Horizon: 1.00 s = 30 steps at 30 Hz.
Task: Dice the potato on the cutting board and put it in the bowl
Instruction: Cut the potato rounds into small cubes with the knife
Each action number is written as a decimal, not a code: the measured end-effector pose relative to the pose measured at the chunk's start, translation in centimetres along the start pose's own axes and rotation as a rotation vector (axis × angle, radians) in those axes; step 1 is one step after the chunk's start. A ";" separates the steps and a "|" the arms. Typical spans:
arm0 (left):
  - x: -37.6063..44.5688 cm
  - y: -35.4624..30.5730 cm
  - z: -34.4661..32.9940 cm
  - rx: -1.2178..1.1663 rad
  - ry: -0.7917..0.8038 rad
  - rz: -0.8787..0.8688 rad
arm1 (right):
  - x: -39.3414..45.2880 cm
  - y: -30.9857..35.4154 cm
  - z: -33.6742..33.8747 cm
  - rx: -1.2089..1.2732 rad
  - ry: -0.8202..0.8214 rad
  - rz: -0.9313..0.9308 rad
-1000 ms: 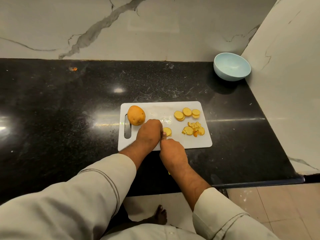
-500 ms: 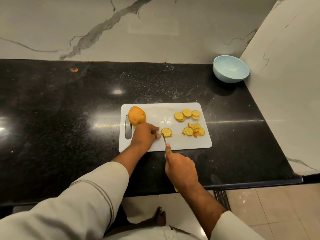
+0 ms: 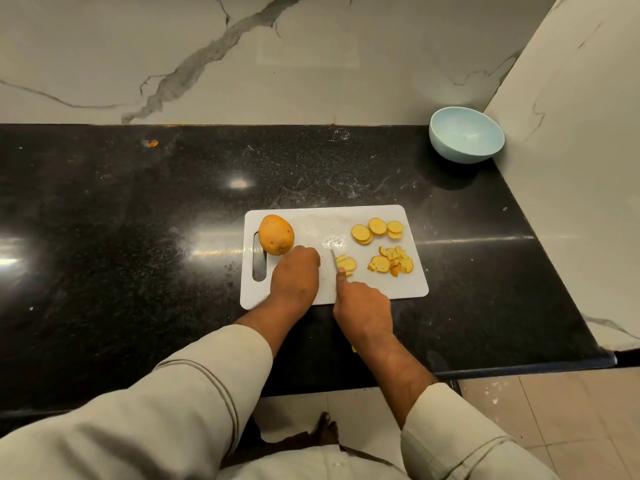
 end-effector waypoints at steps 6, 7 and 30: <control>1.1 -3.8 0.5 0.327 0.011 -0.121 | 0.1 -4.0 0.6 -0.015 -0.040 -0.090; 1.3 -4.4 0.4 0.355 0.023 -0.130 | 0.1 -4.6 0.7 -0.017 -0.043 -0.100; 8.8 -8.2 -1.9 0.073 0.246 -0.251 | -0.6 -6.1 2.9 0.258 -0.151 -0.145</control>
Point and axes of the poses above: each hand's wrist, its own x-axis towards the middle knuckle, its own z-axis out of the back of the hand, y = z × x, the point moved 9 cm from there along x, towards the middle knuckle, and after that the axes turned 5 degrees about -z, right-handed, at the moved point
